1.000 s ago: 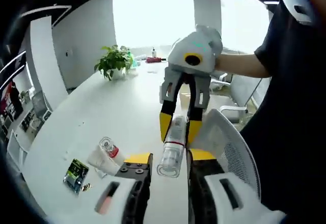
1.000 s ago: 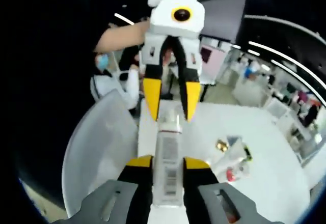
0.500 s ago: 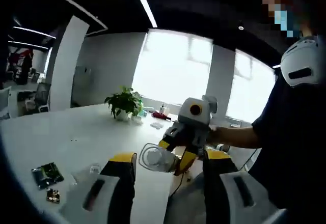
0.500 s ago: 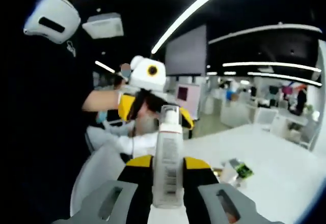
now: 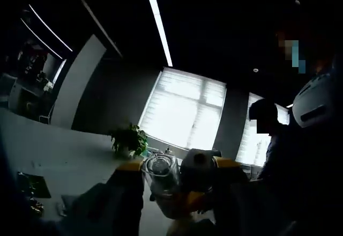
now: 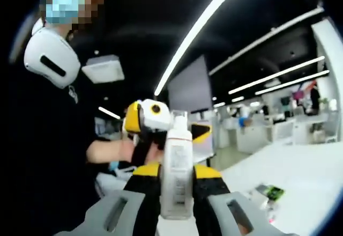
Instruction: Arrange the skincare products in the storage area until every visible bottle or jar stands upright without overlapping.
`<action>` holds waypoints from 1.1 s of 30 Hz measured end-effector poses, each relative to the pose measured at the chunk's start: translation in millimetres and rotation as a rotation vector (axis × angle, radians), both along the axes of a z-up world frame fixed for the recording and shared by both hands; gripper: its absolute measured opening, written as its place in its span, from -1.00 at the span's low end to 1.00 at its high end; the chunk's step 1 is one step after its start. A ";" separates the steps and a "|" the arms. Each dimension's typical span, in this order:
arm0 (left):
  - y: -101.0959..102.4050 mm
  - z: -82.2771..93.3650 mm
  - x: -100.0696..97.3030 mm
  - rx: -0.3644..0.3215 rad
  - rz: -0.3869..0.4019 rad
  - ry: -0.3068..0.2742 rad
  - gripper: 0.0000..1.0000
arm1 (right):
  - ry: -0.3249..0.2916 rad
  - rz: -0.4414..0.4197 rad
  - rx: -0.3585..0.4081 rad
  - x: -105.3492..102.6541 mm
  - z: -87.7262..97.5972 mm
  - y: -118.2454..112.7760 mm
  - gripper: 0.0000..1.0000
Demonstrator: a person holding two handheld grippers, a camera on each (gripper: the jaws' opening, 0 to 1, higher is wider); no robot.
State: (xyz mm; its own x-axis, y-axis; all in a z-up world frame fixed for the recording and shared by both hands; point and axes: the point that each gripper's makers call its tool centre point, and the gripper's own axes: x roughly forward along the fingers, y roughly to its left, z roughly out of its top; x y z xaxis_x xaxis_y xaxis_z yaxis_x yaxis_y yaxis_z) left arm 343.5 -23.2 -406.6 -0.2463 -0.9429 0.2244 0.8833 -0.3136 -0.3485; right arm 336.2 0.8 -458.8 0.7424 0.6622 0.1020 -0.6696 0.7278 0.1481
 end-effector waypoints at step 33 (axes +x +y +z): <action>0.1 -35.2 -10.7 0.196 0.022 -0.226 -0.47 | 0.109 0.068 -0.139 4.6 -39.9 34.3 -0.68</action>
